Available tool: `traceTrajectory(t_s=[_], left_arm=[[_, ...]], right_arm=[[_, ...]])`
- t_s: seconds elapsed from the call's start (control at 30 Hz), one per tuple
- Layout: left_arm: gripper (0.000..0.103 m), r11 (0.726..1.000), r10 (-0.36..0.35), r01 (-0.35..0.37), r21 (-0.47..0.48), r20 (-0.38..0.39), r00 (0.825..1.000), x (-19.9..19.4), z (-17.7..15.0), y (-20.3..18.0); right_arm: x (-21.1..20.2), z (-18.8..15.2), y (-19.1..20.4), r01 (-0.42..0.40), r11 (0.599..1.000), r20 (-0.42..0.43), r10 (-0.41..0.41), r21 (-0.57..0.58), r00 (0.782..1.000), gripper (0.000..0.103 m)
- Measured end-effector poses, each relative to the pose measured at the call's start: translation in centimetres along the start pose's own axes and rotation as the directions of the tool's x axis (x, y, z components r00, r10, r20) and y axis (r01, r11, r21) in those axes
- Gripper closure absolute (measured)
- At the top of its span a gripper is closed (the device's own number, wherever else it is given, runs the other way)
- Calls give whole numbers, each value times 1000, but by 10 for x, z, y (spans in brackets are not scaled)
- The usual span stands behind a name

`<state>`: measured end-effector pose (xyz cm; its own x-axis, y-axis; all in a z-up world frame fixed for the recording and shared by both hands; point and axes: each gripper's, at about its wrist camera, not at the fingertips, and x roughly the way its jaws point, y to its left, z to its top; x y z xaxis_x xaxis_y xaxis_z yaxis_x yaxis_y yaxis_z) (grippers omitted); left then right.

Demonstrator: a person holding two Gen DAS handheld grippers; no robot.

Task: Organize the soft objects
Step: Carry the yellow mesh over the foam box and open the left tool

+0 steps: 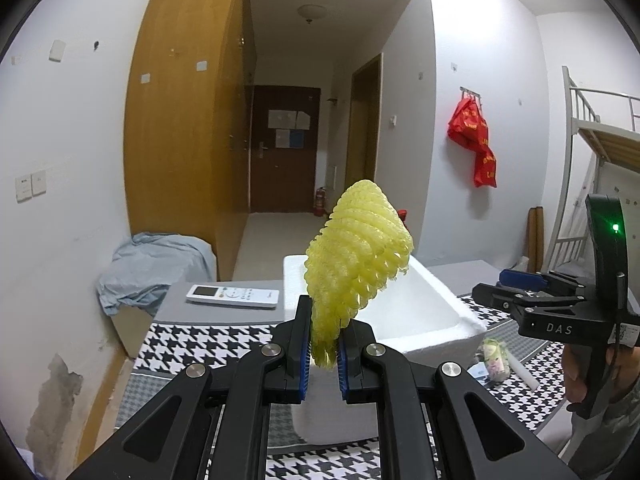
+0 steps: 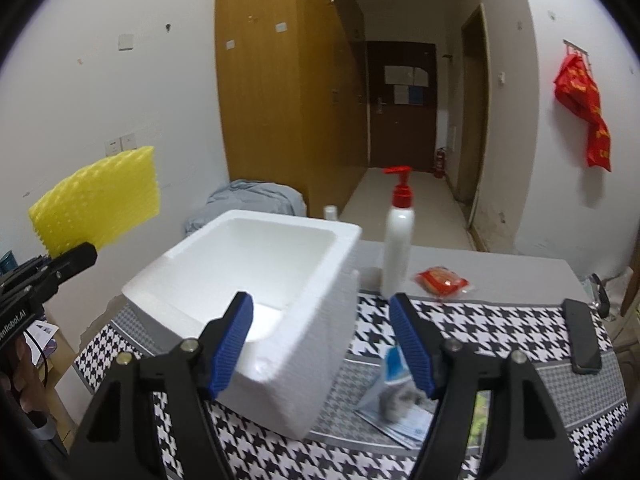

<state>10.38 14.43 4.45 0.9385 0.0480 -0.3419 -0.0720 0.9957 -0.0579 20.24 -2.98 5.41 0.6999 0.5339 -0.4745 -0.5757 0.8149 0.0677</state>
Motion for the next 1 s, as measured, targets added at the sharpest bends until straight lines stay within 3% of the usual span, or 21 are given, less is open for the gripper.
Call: traceTrajectory(t_s=[1.0], left_arm=[[91, 996, -84, 85, 23, -68, 994, 47, 15, -36]], right_arm=[[-41, -50, -78, 181, 973, -26, -179, 146, 984, 27]])
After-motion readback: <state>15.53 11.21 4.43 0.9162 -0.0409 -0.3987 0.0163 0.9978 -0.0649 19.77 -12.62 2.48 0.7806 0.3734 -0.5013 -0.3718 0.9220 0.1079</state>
